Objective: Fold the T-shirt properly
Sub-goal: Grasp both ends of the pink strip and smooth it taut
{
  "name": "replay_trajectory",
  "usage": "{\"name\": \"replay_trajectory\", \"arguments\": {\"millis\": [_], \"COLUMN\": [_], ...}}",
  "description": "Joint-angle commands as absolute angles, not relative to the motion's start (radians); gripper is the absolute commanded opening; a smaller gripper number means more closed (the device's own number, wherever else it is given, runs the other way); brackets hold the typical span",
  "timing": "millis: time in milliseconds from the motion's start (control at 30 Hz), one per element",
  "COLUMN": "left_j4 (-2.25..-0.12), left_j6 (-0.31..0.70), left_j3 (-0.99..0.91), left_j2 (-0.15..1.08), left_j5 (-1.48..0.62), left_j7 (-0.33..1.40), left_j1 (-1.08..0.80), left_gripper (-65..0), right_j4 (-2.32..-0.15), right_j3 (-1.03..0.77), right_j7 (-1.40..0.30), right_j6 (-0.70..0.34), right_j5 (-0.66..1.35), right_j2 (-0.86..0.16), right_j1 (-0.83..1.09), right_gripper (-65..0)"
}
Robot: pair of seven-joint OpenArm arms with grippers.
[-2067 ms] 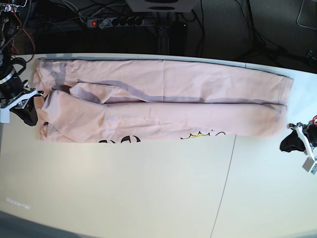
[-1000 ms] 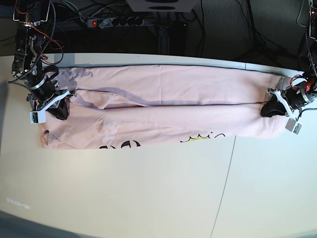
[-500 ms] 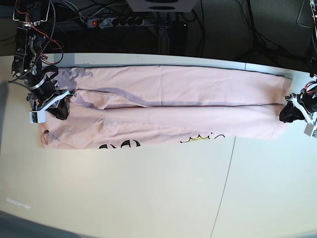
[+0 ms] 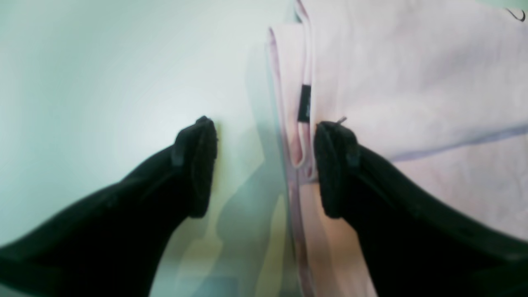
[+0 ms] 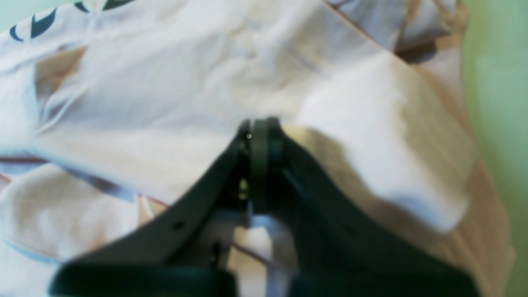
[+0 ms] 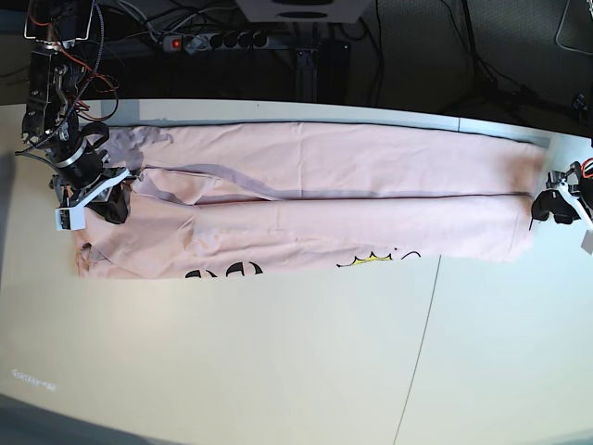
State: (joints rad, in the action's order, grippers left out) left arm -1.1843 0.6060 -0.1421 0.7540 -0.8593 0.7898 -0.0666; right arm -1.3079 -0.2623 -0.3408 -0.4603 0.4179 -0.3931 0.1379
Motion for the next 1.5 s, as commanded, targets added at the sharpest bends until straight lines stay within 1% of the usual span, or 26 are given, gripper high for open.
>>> {"name": "replay_trajectory", "arguments": {"millis": [0,133,400,600,800,1033,1300,1467], "left_j4": [-1.196,-1.196,-1.190,-1.135,-1.110,-1.110,-1.111,-1.111], "left_j6": [0.591,0.591,0.592,0.592,0.592,0.593,0.595,0.594], "left_j3": [-0.152,-0.152,-0.150,-0.150,-0.150,-0.150,-0.145,-0.077], "left_j2": [0.782,0.782,0.780,0.770,0.730,0.698,0.696,0.695], "left_j5": [-0.885,-0.947,-0.995,-0.992,-0.992,-1.021,-1.006,-1.007], "left_j7": [0.797,0.863,0.873,0.872,0.875,0.937,0.948,0.973], "left_j1": [-0.053,-0.054,-0.056,-0.056,-0.056,-0.057,-0.119,-0.121], "left_gripper": [-24.3,-24.3,-24.3,-24.3,-24.3,-24.3,-24.4,-24.4], "right_j4": [-1.305,-1.305,-1.305,-1.305,-1.305,-1.305,-1.305,-1.305], "right_j3": [-0.266,-0.266,-0.266,-0.266,-0.266,-0.266,-0.266,-0.266], "right_j7": [-0.393,-0.392,-0.392,-0.392,-0.393,-0.392,-0.392,-0.392], "right_j6": [-0.531,-0.531,-0.530,-0.531,-0.531,-0.531,-0.531,-0.530], "right_j5": [0.385,0.385,0.385,0.385,0.385,0.385,0.385,0.390], "right_j2": [-0.407,-0.407,-0.407,-0.407,-0.407,-0.407,-0.407,-0.407], "right_j1": [0.142,0.142,0.141,0.142,0.141,0.141,0.141,0.141], "right_gripper": [-65.0,-65.0,-65.0,-65.0,-65.0,-65.0,-65.0,-65.0]}}
